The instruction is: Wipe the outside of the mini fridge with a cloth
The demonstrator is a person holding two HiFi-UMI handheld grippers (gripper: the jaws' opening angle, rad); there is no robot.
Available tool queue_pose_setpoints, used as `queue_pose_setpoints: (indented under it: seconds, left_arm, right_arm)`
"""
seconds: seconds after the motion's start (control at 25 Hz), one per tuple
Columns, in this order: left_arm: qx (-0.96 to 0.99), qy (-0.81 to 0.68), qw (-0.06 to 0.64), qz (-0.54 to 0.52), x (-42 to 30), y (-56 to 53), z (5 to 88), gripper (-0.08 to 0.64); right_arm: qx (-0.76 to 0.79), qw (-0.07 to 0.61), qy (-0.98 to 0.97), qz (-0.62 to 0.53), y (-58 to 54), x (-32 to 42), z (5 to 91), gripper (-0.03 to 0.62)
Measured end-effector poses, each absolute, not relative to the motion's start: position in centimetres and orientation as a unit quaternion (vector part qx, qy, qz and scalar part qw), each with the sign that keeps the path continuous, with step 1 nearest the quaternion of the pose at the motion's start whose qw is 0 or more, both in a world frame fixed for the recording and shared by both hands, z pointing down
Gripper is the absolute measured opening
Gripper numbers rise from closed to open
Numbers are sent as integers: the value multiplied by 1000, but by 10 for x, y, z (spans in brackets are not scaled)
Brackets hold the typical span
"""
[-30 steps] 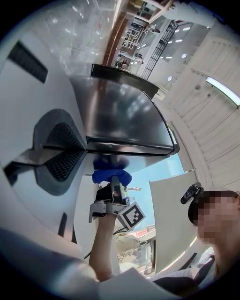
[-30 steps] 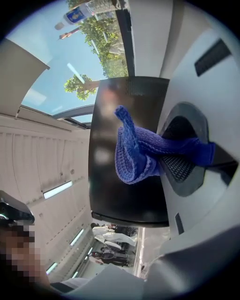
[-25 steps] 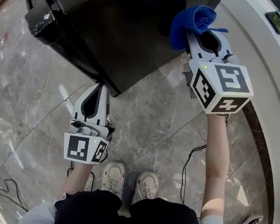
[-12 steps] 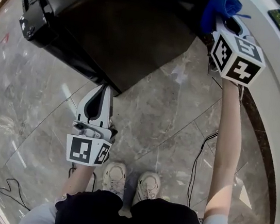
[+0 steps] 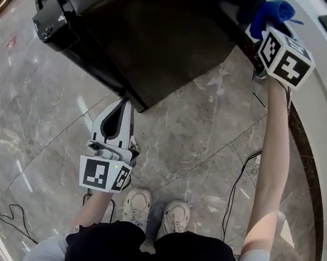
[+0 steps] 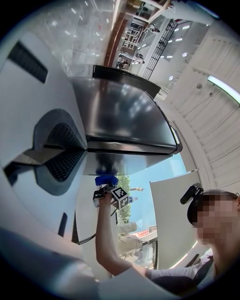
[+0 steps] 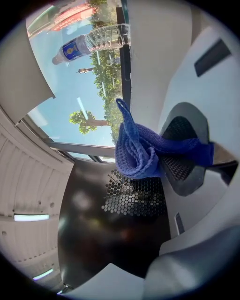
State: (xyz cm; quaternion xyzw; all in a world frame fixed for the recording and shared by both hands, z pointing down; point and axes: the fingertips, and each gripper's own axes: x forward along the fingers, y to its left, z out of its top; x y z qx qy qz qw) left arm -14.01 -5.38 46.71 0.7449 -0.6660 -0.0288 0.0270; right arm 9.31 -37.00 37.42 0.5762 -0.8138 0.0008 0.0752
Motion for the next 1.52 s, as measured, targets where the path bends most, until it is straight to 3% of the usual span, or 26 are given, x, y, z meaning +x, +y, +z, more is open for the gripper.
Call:
queue_pose_setpoints:
  seconds: [0.24, 0.48, 0.84, 1.12, 1.52]
  left_arm:
    - [738, -674, 30, -24, -147, -50, 469, 5]
    - [733, -679, 24, -23, -154, -43, 466, 5]
    - [709, -705, 18, -23, -177, -35, 464, 5]
    - [706, -708, 13, -25, -180, -32, 462, 5]
    - [706, -707, 13, -27, -180, -31, 462, 5]
  right_arm:
    - [587, 89, -805, 5, -373, 101, 381, 72]
    - [564, 55, -824, 24, -319, 101, 386, 72]
    - [387, 13, -920, 50, -209, 0, 366, 72]
    - [180, 28, -980, 76, -104, -71, 369, 72]
    - [44, 90, -994, 49, -25, -116, 395, 72]
